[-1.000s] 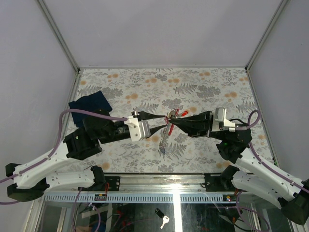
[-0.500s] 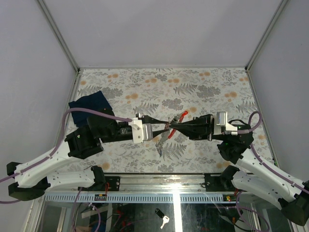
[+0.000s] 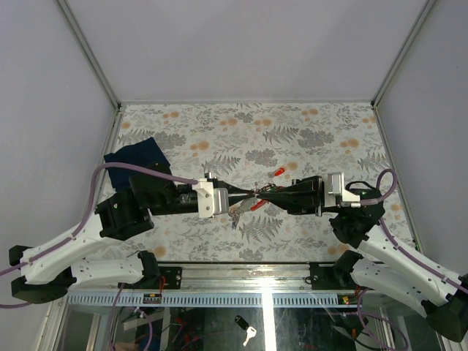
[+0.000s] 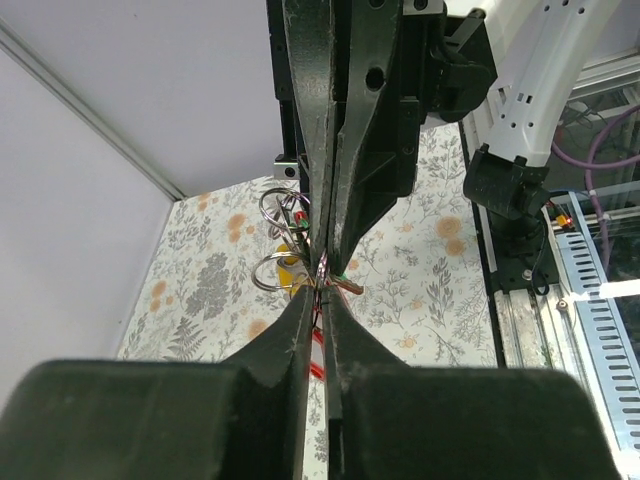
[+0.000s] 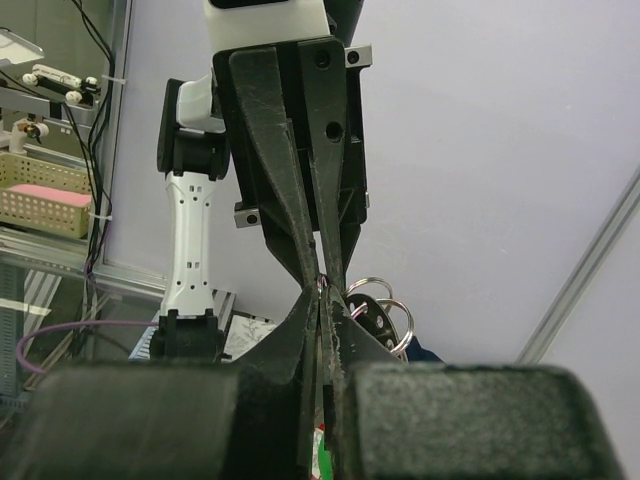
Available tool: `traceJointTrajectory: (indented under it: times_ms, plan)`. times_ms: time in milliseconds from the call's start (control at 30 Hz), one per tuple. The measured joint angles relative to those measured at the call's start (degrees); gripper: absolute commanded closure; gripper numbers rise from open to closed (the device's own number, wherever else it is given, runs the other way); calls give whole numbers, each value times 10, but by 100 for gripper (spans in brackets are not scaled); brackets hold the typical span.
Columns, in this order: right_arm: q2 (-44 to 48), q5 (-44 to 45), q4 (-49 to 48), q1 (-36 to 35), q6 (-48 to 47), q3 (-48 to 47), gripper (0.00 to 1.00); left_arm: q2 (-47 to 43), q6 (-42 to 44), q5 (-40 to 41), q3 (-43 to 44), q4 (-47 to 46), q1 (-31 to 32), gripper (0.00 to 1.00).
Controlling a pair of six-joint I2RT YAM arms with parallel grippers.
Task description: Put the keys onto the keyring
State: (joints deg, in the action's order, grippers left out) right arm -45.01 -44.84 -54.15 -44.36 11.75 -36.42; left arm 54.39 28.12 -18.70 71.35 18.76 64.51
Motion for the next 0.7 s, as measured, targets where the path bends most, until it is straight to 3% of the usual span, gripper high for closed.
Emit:
traceJointTrajectory:
  times_ms: [167,367,700]
  plan:
    - [7,-3,29,0,-17,-1,96,10,0,-2,16,25,0,100]
    - [28,8,140,0,-78,-27,90,50,12,19,82,106,0,100]
    - [15,24,295,0,-159,-68,91,118,54,67,174,241,0,100]
